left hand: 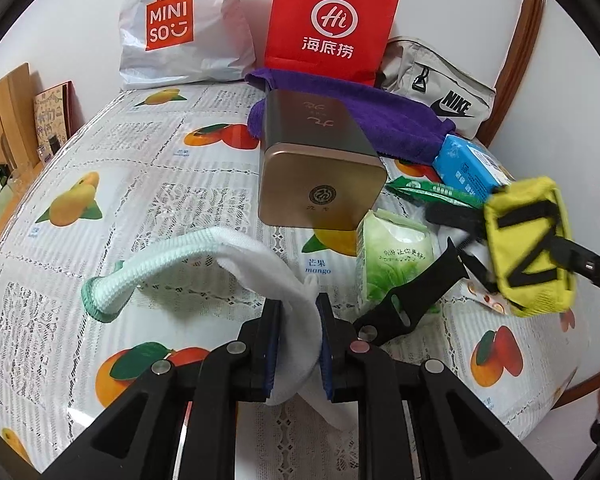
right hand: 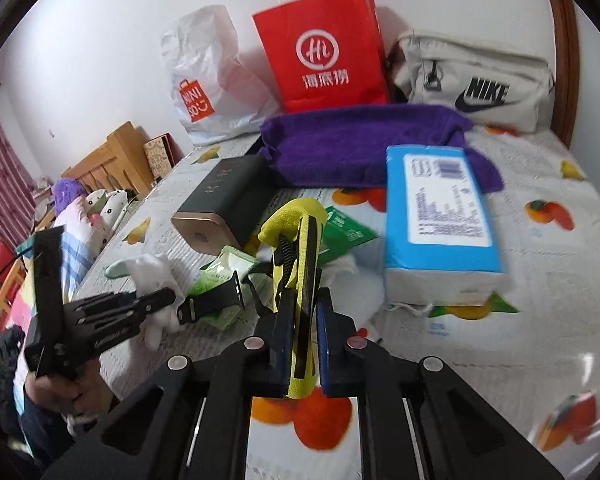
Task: Organize soft objects
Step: 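Lift the white glove with the left tool while the right tool lifts the yellow pouch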
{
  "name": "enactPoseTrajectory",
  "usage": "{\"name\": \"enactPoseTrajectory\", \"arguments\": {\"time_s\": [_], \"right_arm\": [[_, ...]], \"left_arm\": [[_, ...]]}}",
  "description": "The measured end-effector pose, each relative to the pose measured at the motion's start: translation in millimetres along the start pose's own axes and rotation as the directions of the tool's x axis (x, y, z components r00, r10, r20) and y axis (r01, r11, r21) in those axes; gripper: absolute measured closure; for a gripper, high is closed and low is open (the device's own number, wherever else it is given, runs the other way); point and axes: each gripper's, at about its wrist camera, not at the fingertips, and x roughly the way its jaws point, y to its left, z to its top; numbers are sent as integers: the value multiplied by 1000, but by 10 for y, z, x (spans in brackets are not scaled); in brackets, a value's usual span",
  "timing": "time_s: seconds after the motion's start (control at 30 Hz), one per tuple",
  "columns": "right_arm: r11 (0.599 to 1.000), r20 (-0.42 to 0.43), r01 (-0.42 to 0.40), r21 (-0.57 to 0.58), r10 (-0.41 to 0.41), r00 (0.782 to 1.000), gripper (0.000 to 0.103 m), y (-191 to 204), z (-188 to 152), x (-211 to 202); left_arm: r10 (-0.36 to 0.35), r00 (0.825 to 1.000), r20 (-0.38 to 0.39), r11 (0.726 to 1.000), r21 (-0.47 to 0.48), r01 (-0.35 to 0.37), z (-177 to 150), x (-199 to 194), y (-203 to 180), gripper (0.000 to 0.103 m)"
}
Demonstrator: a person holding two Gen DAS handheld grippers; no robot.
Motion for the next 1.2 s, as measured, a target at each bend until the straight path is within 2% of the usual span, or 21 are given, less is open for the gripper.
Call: {"name": "enactPoseTrajectory", "arguments": {"time_s": [0.2,0.33,0.43,0.53,0.63,0.7,0.73,0.87,0.93,1.0,1.07,1.2], "right_arm": [[996,46,87,-9,-87,995,93,-225,-112,-425],[989,28,148,10,-148,989,93,-429,-259,-554],[989,-8,143,25,-142,990,92,-544,-386,-514],[991,-42,129,30,-128,991,88,-587,-486,-402],[994,-36,111,9,-111,993,78,-532,-539,-337],[995,-44,96,-13,-96,994,62,-464,-545,-275],[995,-47,98,-27,-99,994,60,-432,-550,-244],[987,-90,148,-59,-153,984,59,-396,-580,-88],[977,-97,204,-69,-210,973,59,-426,-606,-67],[968,-90,241,-69,-247,965,50,-475,-630,-111],[962,-74,265,-70,-270,960,46,-516,-652,-183],[971,-27,224,-79,-227,973,46,-491,-676,-296]], "left_arm": [[30,1000,-1,999,15,-30,12,-37,-52,86],[43,999,-10,999,19,-43,18,-25,-81,86],[47,999,-18,999,23,-47,17,-4,-99,86],[56,998,-24,998,30,-55,15,9,-119,86],[65,997,-30,997,38,-64,12,21,-136,85],[68,997,-34,997,38,-66,10,32,-146,85],[72,997,-35,997,38,-71,11,38,-154,85],[76,996,-39,996,42,-74,17,50,-170,85],[74,996,-40,996,47,-72,13,49,-177,85],[73,997,-41,996,45,-71,15,54,-176,84],[67,997,-42,997,37,-66,12,64,-166,84],[64,997,-45,997,35,-62,2,82,-165,84]]}}
